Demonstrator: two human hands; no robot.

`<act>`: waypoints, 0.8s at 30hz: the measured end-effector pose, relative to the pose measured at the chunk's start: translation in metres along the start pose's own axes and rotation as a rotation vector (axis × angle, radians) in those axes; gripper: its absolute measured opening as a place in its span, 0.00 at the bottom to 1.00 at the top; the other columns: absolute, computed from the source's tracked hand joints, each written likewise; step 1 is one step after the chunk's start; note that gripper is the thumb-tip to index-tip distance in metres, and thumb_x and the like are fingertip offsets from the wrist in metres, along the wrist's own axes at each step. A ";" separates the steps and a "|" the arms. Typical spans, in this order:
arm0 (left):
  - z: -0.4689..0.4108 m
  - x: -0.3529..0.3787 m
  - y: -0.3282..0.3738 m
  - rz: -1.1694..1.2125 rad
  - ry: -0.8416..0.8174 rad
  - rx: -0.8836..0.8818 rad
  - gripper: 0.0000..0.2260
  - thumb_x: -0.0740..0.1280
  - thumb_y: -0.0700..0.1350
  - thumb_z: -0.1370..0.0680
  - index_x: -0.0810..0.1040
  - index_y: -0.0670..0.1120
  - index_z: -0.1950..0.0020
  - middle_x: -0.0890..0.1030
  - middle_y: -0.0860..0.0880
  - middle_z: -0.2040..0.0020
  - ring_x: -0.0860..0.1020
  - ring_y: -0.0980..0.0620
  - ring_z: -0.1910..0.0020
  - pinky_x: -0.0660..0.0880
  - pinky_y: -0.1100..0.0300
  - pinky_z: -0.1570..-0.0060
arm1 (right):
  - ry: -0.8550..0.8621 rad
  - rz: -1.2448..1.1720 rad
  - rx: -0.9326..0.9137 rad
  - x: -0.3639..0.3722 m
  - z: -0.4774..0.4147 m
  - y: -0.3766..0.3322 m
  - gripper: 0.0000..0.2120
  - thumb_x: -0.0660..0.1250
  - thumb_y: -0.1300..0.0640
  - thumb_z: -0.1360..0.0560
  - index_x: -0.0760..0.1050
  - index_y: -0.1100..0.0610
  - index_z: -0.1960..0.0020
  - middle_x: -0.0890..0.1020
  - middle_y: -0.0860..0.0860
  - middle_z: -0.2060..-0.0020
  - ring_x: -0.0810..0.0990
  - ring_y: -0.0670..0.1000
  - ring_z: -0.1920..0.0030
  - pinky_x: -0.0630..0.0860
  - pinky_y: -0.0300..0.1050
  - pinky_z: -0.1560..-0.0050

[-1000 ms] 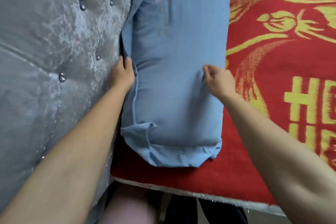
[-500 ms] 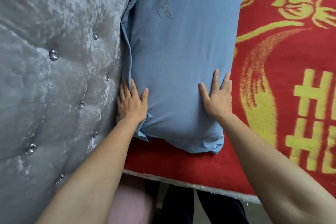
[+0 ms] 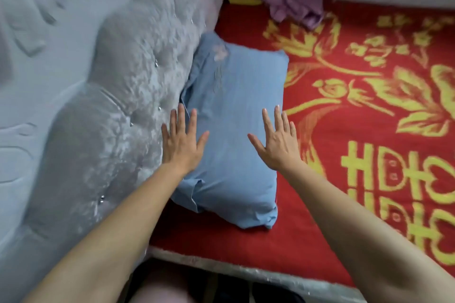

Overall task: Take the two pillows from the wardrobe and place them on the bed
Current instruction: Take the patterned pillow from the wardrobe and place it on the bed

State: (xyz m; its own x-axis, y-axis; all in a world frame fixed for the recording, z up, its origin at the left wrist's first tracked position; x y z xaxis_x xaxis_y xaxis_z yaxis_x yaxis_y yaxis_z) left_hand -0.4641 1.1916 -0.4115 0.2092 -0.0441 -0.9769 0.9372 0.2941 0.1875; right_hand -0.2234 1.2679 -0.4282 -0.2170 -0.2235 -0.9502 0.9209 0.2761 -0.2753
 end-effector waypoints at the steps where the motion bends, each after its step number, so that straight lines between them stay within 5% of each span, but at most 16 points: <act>1: -0.007 -0.036 0.009 0.004 0.056 0.017 0.31 0.51 0.61 0.19 0.49 0.48 0.20 0.44 0.42 0.19 0.44 0.42 0.21 0.50 0.37 0.25 | 0.050 0.002 -0.027 -0.035 -0.004 -0.010 0.38 0.50 0.32 0.21 0.44 0.49 0.19 0.46 0.58 0.19 0.47 0.61 0.20 0.50 0.60 0.22; 13: 0.081 -0.370 0.118 -0.098 0.664 0.127 0.30 0.48 0.60 0.18 0.48 0.48 0.20 0.44 0.42 0.20 0.43 0.42 0.21 0.47 0.36 0.25 | 0.687 0.016 -0.357 -0.375 0.060 -0.056 0.38 0.54 0.33 0.22 0.49 0.49 0.19 0.51 0.59 0.20 0.52 0.60 0.20 0.53 0.61 0.22; 19: 0.191 -0.380 0.169 -0.130 0.849 0.022 0.29 0.50 0.59 0.18 0.49 0.49 0.20 0.47 0.41 0.20 0.45 0.42 0.21 0.48 0.38 0.25 | 0.733 -0.099 -0.511 -0.399 0.115 -0.024 0.38 0.54 0.33 0.21 0.48 0.51 0.19 0.49 0.58 0.19 0.50 0.59 0.20 0.52 0.60 0.22; 24: 0.298 -0.324 0.193 -0.160 0.808 -0.206 0.29 0.53 0.58 0.18 0.53 0.47 0.20 0.50 0.38 0.20 0.49 0.39 0.21 0.51 0.36 0.26 | 0.622 -0.135 -0.668 -0.360 0.164 -0.006 0.37 0.53 0.33 0.21 0.46 0.50 0.19 0.50 0.60 0.20 0.51 0.60 0.20 0.53 0.61 0.22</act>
State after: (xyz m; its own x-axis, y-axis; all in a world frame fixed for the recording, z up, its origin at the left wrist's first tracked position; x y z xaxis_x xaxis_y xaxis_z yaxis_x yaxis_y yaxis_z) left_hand -0.2674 0.9781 -0.0285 -0.2586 0.5728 -0.7779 0.8524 0.5141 0.0952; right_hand -0.0980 1.1930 -0.0608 -0.6224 0.1961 -0.7577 0.5385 0.8099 -0.2328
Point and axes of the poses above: each hand's wrist, its own z-axis away from the middle knuckle, its own x-axis out of the palm, y = z × x, the point moved 9 cm from there along -z, towards the middle knuckle
